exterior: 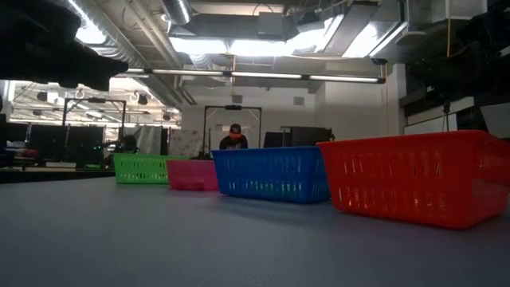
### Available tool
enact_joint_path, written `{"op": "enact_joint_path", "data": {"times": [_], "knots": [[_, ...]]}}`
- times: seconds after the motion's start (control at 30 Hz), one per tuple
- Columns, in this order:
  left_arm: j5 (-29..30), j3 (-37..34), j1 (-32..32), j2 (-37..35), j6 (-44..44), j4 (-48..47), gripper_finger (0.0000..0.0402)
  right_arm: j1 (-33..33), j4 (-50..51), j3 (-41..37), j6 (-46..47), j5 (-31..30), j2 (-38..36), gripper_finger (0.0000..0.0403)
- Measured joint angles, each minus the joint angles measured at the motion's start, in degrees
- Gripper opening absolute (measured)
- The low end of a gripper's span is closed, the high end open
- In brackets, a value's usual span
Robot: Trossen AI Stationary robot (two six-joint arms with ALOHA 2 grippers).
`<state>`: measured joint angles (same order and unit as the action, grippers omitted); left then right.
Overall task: Sort Halloween decoration
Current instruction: Return to Home Position
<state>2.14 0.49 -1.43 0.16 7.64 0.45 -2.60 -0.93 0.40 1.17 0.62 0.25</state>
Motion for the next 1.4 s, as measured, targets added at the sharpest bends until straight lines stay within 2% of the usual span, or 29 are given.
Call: {"op": "enact_joint_path", "data": {"times": [0.4,0.63,0.9,1.23,1.4], "knots": [[-0.2,0.0,0.0,0.0,-0.8,0.0,0.0000,0.0,0.0,0.0,0.0,0.0,0.0,0.0003],[-1.2,0.0,-0.1,2.6,-1.7,0.0,0.0000,0.0,0.0,0.0,0.0,0.0,0.0,0.0003],[-1.3,0.0,-0.1,3.6,-6.3,0.1,0.0000,0.0,0.0,0.0,0.0,0.0,0.0,0.0003],[1.3,-0.1,-0.1,3.4,-4.3,1.0,0.0000,0.0,0.0,0.0,0.0,0.0,0.0,0.0003],[1.4,-0.1,-0.1,3.4,-2.9,4.8,0.0000,0.0,0.0,0.0,0.0,0.0,0.0,0.0003]]}}
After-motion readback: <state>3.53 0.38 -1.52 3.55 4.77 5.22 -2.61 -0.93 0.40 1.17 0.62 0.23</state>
